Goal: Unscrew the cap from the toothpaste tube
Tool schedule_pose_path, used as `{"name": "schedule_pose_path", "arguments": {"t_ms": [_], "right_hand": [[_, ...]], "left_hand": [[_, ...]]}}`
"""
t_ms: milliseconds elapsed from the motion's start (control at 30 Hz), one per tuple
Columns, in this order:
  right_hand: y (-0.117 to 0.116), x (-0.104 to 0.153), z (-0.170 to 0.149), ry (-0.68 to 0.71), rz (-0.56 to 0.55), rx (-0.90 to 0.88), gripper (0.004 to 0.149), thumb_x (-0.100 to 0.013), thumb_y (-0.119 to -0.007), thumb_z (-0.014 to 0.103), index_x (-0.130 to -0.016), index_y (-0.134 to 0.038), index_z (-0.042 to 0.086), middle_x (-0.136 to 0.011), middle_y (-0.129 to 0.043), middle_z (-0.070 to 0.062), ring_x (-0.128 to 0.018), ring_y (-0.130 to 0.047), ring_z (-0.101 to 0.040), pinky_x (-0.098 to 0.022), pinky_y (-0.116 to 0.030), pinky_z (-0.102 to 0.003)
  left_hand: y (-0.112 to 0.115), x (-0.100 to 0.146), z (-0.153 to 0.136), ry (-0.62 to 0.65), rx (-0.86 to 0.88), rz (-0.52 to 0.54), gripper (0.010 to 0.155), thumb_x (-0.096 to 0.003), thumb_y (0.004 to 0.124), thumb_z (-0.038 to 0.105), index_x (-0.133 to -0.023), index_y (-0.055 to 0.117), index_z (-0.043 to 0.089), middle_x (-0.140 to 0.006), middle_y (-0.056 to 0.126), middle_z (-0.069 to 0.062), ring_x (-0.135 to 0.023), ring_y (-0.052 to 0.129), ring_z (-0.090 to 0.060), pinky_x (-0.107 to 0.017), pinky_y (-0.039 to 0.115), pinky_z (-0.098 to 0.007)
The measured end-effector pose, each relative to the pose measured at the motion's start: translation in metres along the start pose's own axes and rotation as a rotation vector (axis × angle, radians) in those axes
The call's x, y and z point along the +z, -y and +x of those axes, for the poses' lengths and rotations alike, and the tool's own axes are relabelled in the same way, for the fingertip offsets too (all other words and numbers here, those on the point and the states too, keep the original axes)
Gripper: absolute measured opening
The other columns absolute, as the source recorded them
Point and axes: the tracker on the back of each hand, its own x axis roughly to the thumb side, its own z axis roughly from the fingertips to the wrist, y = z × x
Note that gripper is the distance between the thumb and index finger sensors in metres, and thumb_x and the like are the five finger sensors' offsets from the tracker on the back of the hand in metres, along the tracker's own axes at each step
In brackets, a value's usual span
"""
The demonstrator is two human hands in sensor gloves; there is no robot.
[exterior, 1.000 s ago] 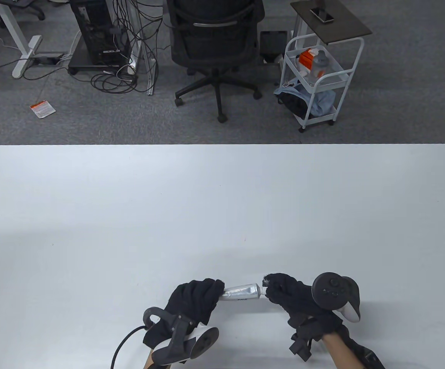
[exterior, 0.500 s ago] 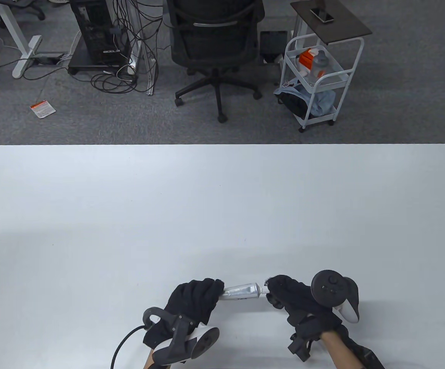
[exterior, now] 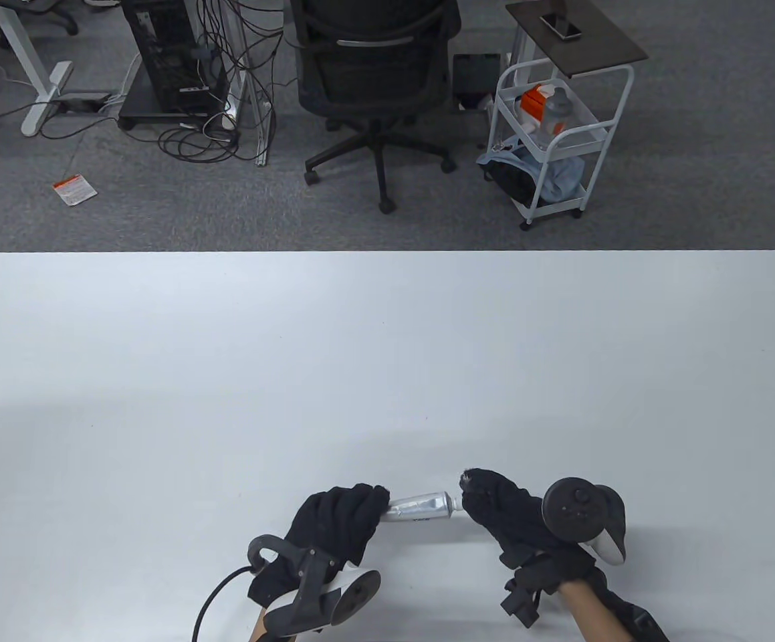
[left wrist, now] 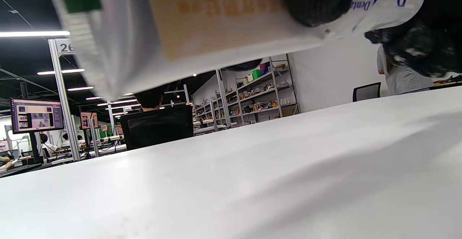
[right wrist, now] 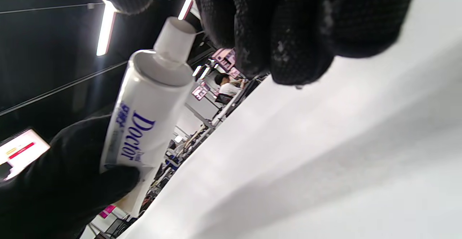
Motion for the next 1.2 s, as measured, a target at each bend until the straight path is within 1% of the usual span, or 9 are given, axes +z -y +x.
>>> {"name": "schedule_pose_path", "arguments": {"t_ms": [133, 367, 433, 500, 567, 733, 1000, 1133, 1200], "right_hand": [[-0.001, -0.002, 0.000, -0.014, 0.036, -0.024, 0.048, -0.060, -0.062, 0.037, -0.087, -0.075, 0.000, -0.072, -0.090, -0.022, -0.055, -0.094, -0.041, -0.037, -0.080, -0.052], [0.001, -0.002, 0.007, 0.067, 0.037, 0.014, 0.049, -0.057, -0.073, 0.025, -0.099, -0.061, 0.004, -0.088, -0.079, -0.022, -0.071, -0.088, -0.040, -0.047, -0.077, -0.052], [0.000, -0.001, 0.006, 0.056, 0.028, 0.024, 0.054, -0.057, -0.072, 0.030, -0.101, -0.058, 0.002, -0.090, -0.078, -0.025, -0.072, -0.086, -0.044, -0.048, -0.076, -0.054], [-0.001, 0.000, 0.003, 0.025, 0.012, 0.019, 0.064, -0.058, -0.064, 0.043, -0.102, -0.057, -0.003, -0.089, -0.077, -0.029, -0.071, -0.085, -0.047, -0.047, -0.075, -0.056], [0.000, 0.000, -0.001, -0.021, 0.008, -0.016, 0.064, -0.059, -0.058, 0.045, -0.099, -0.063, -0.005, -0.085, -0.081, -0.030, -0.067, -0.087, -0.048, -0.044, -0.076, -0.056], [0.000, -0.002, -0.001, -0.035, 0.029, -0.034, 0.047, -0.060, -0.061, 0.036, -0.087, -0.075, 0.000, -0.073, -0.090, -0.023, -0.056, -0.094, -0.041, -0.038, -0.079, -0.052], [0.002, -0.002, 0.006, 0.054, 0.031, -0.015, 0.047, -0.058, -0.072, 0.025, -0.099, -0.062, 0.004, -0.089, -0.079, -0.023, -0.072, -0.087, -0.041, -0.048, -0.077, -0.053], [0.002, 0.001, 0.003, 0.015, -0.005, -0.022, 0.063, -0.059, -0.063, 0.042, -0.102, -0.059, -0.003, -0.089, -0.078, -0.030, -0.071, -0.085, -0.048, -0.046, -0.075, -0.056], [0.002, 0.000, -0.001, -0.030, 0.007, -0.028, 0.062, -0.059, -0.058, 0.044, -0.098, -0.064, -0.005, -0.084, -0.082, -0.030, -0.066, -0.088, -0.048, -0.044, -0.076, -0.056]], "left_hand": [[0.000, 0.000, 0.000, 0.002, 0.001, 0.000, 0.049, -0.0620, 0.070, 0.029, -0.106, 0.050, 0.038, -0.114, 0.066, 0.003, -0.104, 0.078, -0.017, -0.078, 0.075, -0.046], [0.000, 0.000, 0.000, 0.002, -0.004, -0.006, 0.049, -0.0620, 0.070, 0.029, -0.106, 0.050, 0.038, -0.114, 0.066, 0.003, -0.104, 0.078, -0.017, -0.078, 0.075, -0.046], [0.000, 0.000, -0.001, 0.000, -0.008, -0.007, 0.050, -0.0620, 0.070, 0.029, -0.106, 0.050, 0.038, -0.114, 0.066, 0.003, -0.104, 0.078, -0.017, -0.078, 0.075, -0.046], [-0.001, 0.000, -0.001, 0.000, -0.003, -0.006, 0.050, -0.0620, 0.070, 0.029, -0.106, 0.050, 0.038, -0.114, 0.066, 0.003, -0.104, 0.078, -0.017, -0.078, 0.075, -0.046], [-0.001, 0.000, -0.001, -0.001, -0.006, -0.003, 0.049, -0.0620, 0.070, 0.029, -0.106, 0.050, 0.039, -0.114, 0.066, 0.003, -0.104, 0.078, -0.017, -0.078, 0.075, -0.046], [-0.001, 0.000, 0.000, 0.002, -0.001, -0.002, 0.049, -0.0620, 0.070, 0.029, -0.106, 0.050, 0.039, -0.114, 0.066, 0.003, -0.104, 0.078, -0.017, -0.078, 0.075, -0.046], [0.000, 0.000, 0.000, 0.002, -0.008, -0.007, 0.049, -0.0620, 0.070, 0.029, -0.106, 0.050, 0.039, -0.114, 0.066, 0.003, -0.104, 0.078, -0.017, -0.078, 0.075, -0.046], [-0.001, 0.000, 0.000, 0.002, -0.004, -0.006, 0.050, -0.0618, 0.071, 0.029, -0.106, 0.050, 0.039, -0.114, 0.066, 0.003, -0.104, 0.078, -0.017, -0.078, 0.075, -0.046], [-0.001, 0.000, 0.000, 0.001, -0.006, -0.003, 0.049, -0.0620, 0.070, 0.029, -0.106, 0.050, 0.039, -0.114, 0.066, 0.003, -0.104, 0.078, -0.017, -0.078, 0.075, -0.046]]}}
